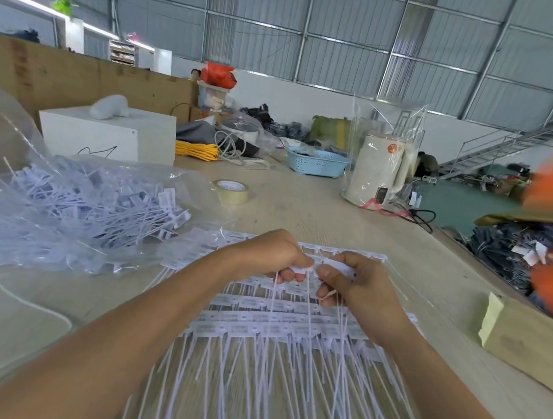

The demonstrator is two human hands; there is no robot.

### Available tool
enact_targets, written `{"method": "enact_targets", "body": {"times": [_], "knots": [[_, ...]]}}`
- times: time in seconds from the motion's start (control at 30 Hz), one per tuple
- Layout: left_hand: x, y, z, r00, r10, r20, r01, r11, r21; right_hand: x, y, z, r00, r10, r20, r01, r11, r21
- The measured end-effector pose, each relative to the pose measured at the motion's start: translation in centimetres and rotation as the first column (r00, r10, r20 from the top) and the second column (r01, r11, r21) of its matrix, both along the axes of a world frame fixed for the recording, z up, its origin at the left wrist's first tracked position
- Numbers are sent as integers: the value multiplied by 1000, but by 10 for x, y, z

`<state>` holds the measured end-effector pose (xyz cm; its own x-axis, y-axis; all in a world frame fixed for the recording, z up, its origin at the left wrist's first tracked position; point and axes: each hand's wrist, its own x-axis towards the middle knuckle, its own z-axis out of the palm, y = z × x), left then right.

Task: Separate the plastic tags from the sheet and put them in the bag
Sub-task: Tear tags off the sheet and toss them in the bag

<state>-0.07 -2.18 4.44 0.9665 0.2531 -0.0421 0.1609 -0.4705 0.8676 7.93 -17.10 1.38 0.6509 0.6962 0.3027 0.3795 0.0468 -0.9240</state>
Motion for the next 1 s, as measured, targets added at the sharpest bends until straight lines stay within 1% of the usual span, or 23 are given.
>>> {"method": "enact_targets", "body": {"times": [0.1,0.23,0.3,0.37,0.4,0.47,0.53,0.57,0.6,0.63,0.67,0.7,0.73,0.77,0.8,0.83,0.87,0.93,0.97,1.0], "knots": [[1,-2,1,1000,25,-8,-25,995,-98,-2,2,1,998,-51,23,50,998,28],[1,-1,4,999,9,-46,-22,951,-307,-5,3,2,993,-95,70,91,995,47],[0,1,6,992,-44,-118,1,939,-345,-6,3,2,979,-123,161,115,992,54],[0,2,6,980,-87,-180,10,921,-389,-7,2,3,927,-168,336,155,986,67],[0,2,7,977,-93,-190,7,911,-412,-7,2,4,904,-180,388,164,984,74],[-1,3,8,974,-131,-184,38,898,-438,-6,1,4,907,-187,376,168,982,83],[-4,3,12,959,-232,-164,135,880,-455,2,-4,6,917,-251,311,241,968,71],[-6,4,15,949,-274,-157,178,873,-454,10,-9,8,924,-303,233,295,953,68],[-8,5,17,946,-283,-160,193,886,-422,21,-15,10,936,-340,90,333,939,88],[-10,7,18,950,-264,-166,192,914,-356,32,-21,14,941,-316,-124,331,934,134],[-10,8,18,957,-233,-170,180,943,-279,39,-25,18,903,-197,-382,291,935,205],[-10,9,17,962,-210,-176,170,961,-219,45,-28,21,803,-20,-596,234,930,284],[-10,9,16,961,-198,-191,164,970,-182,46,-30,24,675,153,-722,169,920,354],[-10,9,14,959,-190,-211,158,975,-158,45,-31,26,569,298,-767,96,902,422],[-10,8,11,957,-180,-228,151,979,-137,42,-30,27,499,406,-766,24,877,480],[-9,7,10,958,-166,-235,143,984,-110,39,-30,27,472,452,-757,-22,864,503],[-9,6,9,963,-148,-224,133,988,-79,35,-27,28,496,433,-753,-48,879,475],[-8,3,8,980,-112,-165,111,994,-15,25,-20,25,645,279,-711,-58,946,319],[-7,1,8,985,-100,-138,104,994,23,19,-14,22,722,210,-659,-78,971,224],[-7,-1,8,988,-97,-120,104,993,55,12,-9,17,779,173,-602,-111,984,138]]}}
